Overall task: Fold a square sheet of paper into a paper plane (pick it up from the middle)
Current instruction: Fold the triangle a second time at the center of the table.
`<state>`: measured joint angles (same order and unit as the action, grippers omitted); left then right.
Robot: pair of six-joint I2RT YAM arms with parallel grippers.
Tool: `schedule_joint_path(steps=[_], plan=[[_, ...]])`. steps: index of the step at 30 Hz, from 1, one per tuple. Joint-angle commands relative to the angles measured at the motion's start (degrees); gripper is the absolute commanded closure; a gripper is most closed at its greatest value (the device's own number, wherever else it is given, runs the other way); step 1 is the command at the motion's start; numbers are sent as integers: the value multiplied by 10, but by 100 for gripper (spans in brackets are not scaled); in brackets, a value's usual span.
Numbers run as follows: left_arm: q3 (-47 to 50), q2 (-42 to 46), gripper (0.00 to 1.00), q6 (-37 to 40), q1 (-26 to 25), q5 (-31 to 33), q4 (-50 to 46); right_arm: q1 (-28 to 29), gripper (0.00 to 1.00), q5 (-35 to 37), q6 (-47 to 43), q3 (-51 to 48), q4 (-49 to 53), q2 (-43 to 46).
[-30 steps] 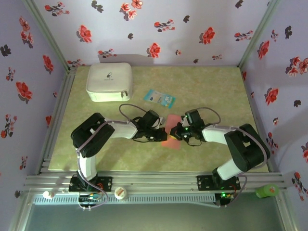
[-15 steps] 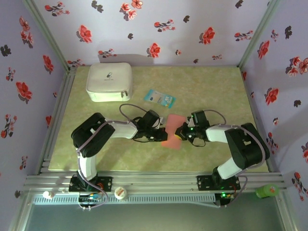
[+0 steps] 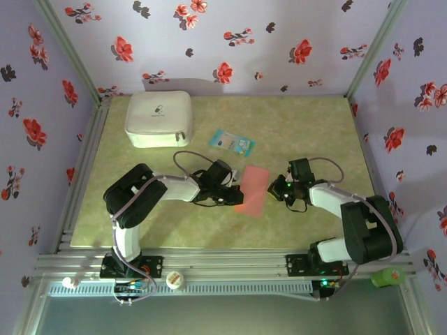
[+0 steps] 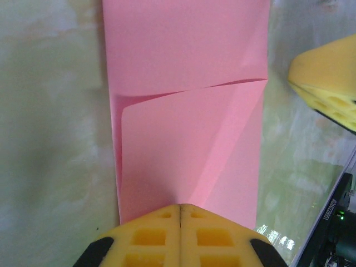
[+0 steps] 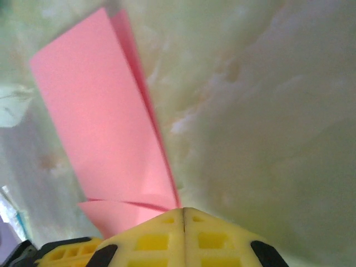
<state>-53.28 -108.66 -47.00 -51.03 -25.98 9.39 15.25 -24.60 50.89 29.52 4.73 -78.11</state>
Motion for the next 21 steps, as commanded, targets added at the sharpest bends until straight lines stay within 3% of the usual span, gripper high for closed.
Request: schedule_joint_path(steps=[1,6,10,15,21], plan=[[17,11,99,-32,-17,19,-22,-2,97,-26,-17,26,25,28],[-7,22,96,-75,-27,17,-22,0,92,-42,-22,28,66,37],[-18,65,90,-67,-31,26,-33,7,88,-35,-5,12,87,62],[-39,81,83,-13,-12,40,-74,22,78,-25,26,-11,96,105],[-104,25,85,82,9,-28,-145,72,76,-10,73,-13,105,111]])
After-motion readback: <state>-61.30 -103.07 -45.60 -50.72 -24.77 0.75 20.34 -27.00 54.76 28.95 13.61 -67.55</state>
